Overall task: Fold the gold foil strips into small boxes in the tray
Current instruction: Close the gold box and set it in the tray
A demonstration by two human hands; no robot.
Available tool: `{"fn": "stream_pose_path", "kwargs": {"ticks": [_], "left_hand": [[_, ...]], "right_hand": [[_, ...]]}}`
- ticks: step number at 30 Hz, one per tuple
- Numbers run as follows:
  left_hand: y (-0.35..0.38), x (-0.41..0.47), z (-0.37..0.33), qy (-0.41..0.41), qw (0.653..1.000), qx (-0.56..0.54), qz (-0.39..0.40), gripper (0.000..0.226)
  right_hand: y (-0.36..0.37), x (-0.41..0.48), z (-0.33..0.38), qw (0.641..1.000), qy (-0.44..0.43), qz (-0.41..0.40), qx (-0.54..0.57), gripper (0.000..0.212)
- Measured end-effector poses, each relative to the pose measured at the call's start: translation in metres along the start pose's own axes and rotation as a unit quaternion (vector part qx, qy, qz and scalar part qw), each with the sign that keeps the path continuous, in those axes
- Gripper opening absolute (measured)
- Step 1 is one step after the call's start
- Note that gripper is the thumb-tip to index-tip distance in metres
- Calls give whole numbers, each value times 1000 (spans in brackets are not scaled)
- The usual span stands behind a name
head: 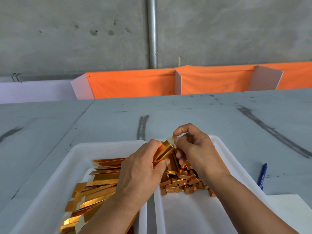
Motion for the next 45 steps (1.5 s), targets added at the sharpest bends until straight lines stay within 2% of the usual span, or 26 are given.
{"fn": "stream_pose_path", "kwargs": {"ticks": [5, 14, 21, 27, 30, 35, 45], "left_hand": [[2, 1, 0, 2, 1000, 11, 4, 36], [2, 1, 3, -5, 1000, 11, -7, 33], [2, 2, 6, -21, 1000, 3, -2, 29], [4, 2, 8, -31, 999, 10, -5, 33], [4, 2, 13, -56, 998, 1, -10, 43], [2, 2, 12, -49, 999, 12, -15, 26], [0, 2, 4, -16, 999, 31, -31, 32]], "right_hand": [[1, -1, 0, 997, -36, -7, -62, 32], [2, -3, 6, 987, -104, -14, -119, 48], [16, -11, 15, 960, -180, 32, -211, 35], [16, -6, 9, 979, -140, 37, -144, 31], [19, -7, 8, 980, -133, 49, -137, 33], [20, -6, 4, 984, -114, 52, -125, 29], [20, -6, 0, 998, -51, 47, -14, 33]]}}
Point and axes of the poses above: each hand's wrist, its own x-axis towards the middle knuckle, its own y-axis out of the palm, z = x × y, the point moved 8 cm from there along x, towards the middle knuckle, and after that the axes turned 11 degrees about x, right-handed, at the moved point
